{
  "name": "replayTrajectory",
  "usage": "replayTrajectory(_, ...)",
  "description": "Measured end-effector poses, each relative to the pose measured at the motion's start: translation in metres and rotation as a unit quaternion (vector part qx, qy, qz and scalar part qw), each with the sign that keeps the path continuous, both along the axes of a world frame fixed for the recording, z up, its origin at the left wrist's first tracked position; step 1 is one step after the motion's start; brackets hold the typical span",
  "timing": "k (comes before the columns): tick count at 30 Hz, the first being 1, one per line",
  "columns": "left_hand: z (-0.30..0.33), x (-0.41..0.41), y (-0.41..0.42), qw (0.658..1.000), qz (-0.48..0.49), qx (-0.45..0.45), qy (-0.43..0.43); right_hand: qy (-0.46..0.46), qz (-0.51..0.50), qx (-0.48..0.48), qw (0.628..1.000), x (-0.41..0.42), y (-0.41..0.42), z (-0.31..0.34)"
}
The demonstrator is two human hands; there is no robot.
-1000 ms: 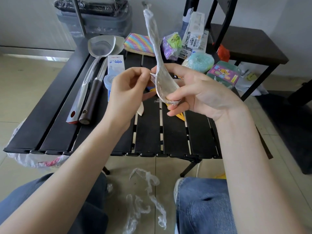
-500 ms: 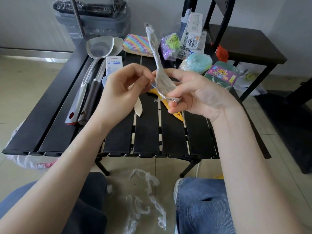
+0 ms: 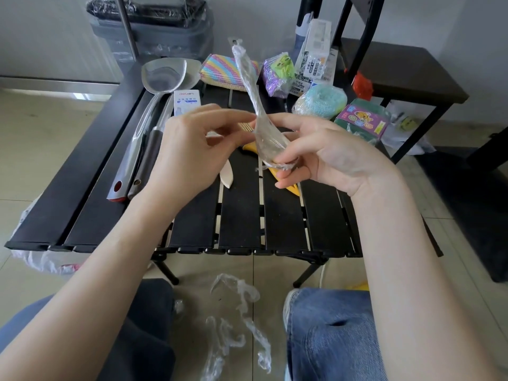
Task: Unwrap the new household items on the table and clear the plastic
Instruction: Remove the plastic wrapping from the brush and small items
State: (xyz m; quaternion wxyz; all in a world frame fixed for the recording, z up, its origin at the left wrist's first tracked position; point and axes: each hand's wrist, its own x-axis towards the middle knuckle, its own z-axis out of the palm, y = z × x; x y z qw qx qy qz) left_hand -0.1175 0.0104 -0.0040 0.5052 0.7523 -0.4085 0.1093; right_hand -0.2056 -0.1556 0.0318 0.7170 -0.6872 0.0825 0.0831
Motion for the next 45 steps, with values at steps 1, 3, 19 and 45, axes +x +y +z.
replayTrajectory(1, -0.002, 0.001, 0.0, 0.999, 0.005, 0.009, -0.052, 0.002, -0.005, -0.007, 1.0, 0.0, 0.0, 0.0)
replayTrajectory(3, -0.008, 0.002, -0.002, 0.993, 0.013, 0.018, -0.12, 0.009, -0.016, -0.015, 1.0, 0.001, 0.0, -0.001)
replayTrajectory(19, 0.0, -0.006, -0.016, 0.93, 0.004, -0.15, 0.337, -0.005, 0.019, 0.022, 1.0, 0.003, 0.003, -0.007)
replayTrajectory(45, -0.007, -0.01, -0.013, 0.996, 0.082, -0.002, 0.022, -0.058, -0.126, -0.181, 0.974, 0.009, 0.019, -0.013)
